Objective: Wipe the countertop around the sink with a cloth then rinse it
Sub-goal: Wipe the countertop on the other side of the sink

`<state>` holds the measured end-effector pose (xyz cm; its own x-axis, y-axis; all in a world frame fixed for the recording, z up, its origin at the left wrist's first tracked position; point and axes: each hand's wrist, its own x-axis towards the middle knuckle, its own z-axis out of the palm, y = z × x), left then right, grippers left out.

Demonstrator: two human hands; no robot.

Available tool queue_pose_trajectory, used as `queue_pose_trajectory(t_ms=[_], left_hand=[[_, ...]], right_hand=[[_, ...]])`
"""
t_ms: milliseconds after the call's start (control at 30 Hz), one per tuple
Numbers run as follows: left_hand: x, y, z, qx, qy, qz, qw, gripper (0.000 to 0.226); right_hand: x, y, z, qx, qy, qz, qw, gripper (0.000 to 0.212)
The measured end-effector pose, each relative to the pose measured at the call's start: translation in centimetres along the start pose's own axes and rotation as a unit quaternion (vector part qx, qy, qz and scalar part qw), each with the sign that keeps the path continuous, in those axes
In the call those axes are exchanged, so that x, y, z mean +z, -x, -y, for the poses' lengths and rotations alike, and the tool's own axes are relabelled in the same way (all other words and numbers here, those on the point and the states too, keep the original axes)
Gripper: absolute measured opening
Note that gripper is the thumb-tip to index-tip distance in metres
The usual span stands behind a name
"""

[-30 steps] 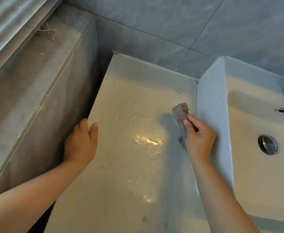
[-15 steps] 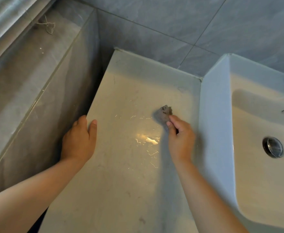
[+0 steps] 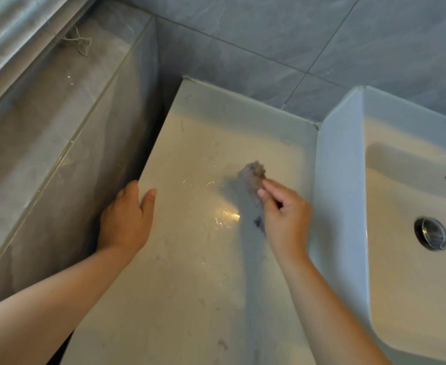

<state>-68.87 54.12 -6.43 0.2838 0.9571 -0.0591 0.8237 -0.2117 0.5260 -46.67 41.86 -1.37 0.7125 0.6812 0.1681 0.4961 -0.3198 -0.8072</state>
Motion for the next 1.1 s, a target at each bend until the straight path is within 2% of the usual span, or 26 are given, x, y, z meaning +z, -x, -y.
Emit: queue_pose_trajectory(t_ms=[167,300,400,700,833,967,1100], left_hand=[[0.1,-0.1,-0.1,-0.005,-0.008,-0.003,1.0,0.035],[0.3,-0.2,0.2,-0.006,-0.015,-0.004,1.0,0.038],[0.4,-0.2,0.2,-0.005,-0.016,-0.006,1.0,0.038],[0.4,-0.2,0.2,-0.008,-0.02,-0.002,1.0,0.039],[0.4,-0.2,0.4,-0.008,-0.016,-0.002,1.0,0.037],[0.3,-0.1,0.2,-0.006,-0.016,-0.005,1.0,0.037],[0.3,-0.2,0.2,-0.007,-0.02,-0.001,1.0,0.04]], right_hand=[[1.5,-5.7,-0.5,0.018,0.021,0.0,1.0,0.023],[3.1,-6.1,-1.5,-0.021,0.05,0.006,0.999,0.02],[3.6,-4.8,-1.8,-0.022,0.043,0.006,0.999,0.025],[4.5,5.0,-0.3,-0.069,0.027,0.091,0.993,0.024],[3.4,6.3,1.3,-0.002,-0.021,0.154,0.988,0.024],[1.8,3.7,2.1,0.034,-0.057,0.09,0.994,0.031],[1.6,-1.3,1.9,0.041,-0.05,0.041,0.997,0.027]])
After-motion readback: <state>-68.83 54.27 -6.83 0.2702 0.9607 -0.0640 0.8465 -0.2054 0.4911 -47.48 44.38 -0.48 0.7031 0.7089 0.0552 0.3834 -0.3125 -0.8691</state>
